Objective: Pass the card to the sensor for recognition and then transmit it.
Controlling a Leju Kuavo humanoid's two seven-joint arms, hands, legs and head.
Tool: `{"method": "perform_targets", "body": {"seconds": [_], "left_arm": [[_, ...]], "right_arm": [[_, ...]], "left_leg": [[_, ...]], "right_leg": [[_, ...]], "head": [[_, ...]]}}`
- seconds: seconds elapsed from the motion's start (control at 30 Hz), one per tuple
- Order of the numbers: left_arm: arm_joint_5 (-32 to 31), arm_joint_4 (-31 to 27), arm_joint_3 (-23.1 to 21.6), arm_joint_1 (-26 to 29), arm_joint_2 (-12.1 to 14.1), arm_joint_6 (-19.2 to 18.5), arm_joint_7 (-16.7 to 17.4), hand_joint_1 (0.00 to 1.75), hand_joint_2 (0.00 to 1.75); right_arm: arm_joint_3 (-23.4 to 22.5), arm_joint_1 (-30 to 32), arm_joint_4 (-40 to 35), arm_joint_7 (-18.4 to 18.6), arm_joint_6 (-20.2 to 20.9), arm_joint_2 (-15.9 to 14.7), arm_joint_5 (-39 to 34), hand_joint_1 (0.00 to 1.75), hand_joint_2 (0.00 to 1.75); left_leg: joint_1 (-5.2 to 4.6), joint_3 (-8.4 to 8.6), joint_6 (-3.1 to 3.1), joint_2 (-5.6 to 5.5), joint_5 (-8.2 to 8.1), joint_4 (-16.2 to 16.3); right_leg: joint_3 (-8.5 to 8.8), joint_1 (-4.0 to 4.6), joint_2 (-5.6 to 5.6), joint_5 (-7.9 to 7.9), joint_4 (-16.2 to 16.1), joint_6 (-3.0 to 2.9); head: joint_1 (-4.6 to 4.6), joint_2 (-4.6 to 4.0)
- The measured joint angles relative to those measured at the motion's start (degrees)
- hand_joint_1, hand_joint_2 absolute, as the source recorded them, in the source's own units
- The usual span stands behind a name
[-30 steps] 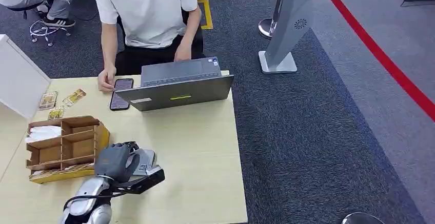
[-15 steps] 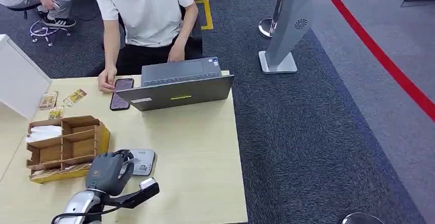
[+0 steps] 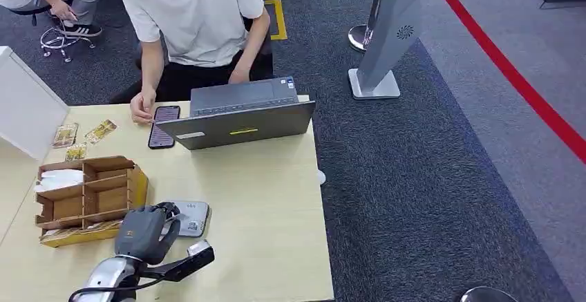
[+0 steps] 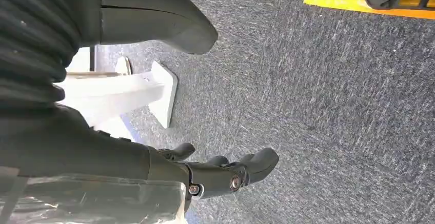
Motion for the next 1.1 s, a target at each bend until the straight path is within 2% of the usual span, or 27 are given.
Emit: {"method": "perform_targets", "body": {"seconds": [0.17,0.2,0.27,0.67,0.73,0.77,0.83,0.9,1.1], "left_arm": [[0.53,2.69,0.02,-2.36,-0.13,-1.95,0.07,1.75,1.75],[1.25,5.86,0.02,-4.37,-0.72,-3.19,0.37,1.75,1.75],[1.62,7.19,0.02,-5.40,-0.98,-3.63,0.00,1.75,1.75],[2.51,11.28,0.02,-8.49,-2.29,-3.09,-1.22,1.75,1.75],[1.80,11.30,0.02,-8.92,-2.97,-0.02,-1.33,1.75,1.75],[0.81,10.79,0.02,-8.97,-3.59,3.45,-1.75,1.75,1.75],[-2.49,7.56,0.02,-9.22,-5.56,13.76,-2.51,1.75,1.75],[-6.70,3.94,0.02,-9.91,-7.40,20.84,-2.62,1.75,1.75],[-9.18,-0.88,0.22,-10.53,-9.14,24.90,-3.43,1.75,1.75]], "right_arm": [[0.44,-0.02,0.00,-0.17,0.63,0.00,0.96,0.00,1.75],[0.83,-0.03,0.00,-0.17,0.85,-0.02,1.27,0.00,1.75],[1.03,-0.06,0.00,-0.17,0.85,-0.04,1.77,0.00,1.75],[1.84,-0.04,0.00,-0.17,0.94,-0.17,2.14,0.00,1.75],[1.86,-0.03,0.00,-0.17,0.94,-0.17,2.12,0.00,1.75],[1.88,0.00,0.00,-0.17,0.94,-0.18,2.17,0.00,1.75],[1.97,0.03,0.00,-0.17,1.03,-0.20,2.51,0.00,1.75],[2.43,-0.19,0.00,-0.35,1.29,-0.20,2.76,0.00,1.75],[3.26,-0.27,0.00,-0.41,1.64,-0.20,2.82,0.00,1.75]], "left_leg": [[0.00,0.02,0.00,0.00,0.00,0.00],[0.00,0.01,0.00,-0.01,0.00,0.00],[0.00,0.02,0.00,-0.01,0.00,0.00],[0.00,0.12,0.00,-0.02,0.01,0.01],[0.00,0.14,-0.01,-0.01,0.01,0.02],[0.00,0.13,0.00,-0.01,0.01,0.03],[0.00,0.04,0.02,-0.15,0.03,0.05],[-0.02,0.03,0.03,-0.16,0.01,0.05],[-0.05,0.08,0.06,-0.11,-0.04,0.05]], "right_leg": [[0.01,0.00,0.00,0.01,0.00,0.00],[0.01,0.00,-0.01,0.01,0.00,0.00],[0.03,0.00,-0.02,0.01,0.00,0.00],[0.11,0.00,-0.03,0.01,0.00,0.00],[0.10,0.00,-0.01,0.03,0.00,-0.01],[0.09,0.00,-0.01,0.03,0.00,-0.01],[0.10,0.00,-0.12,0.02,0.00,0.01],[0.13,-0.01,-0.15,0.02,0.00,0.01],[0.09,-0.05,-0.09,0.01,0.00,0.01]], "head": [[0.00,0.00],[0.00,0.00],[0.00,0.00],[0.00,0.00],[0.00,0.00],[-0.02,0.00],[-0.04,0.00],[0.11,0.00],[0.07,0.00]]}}
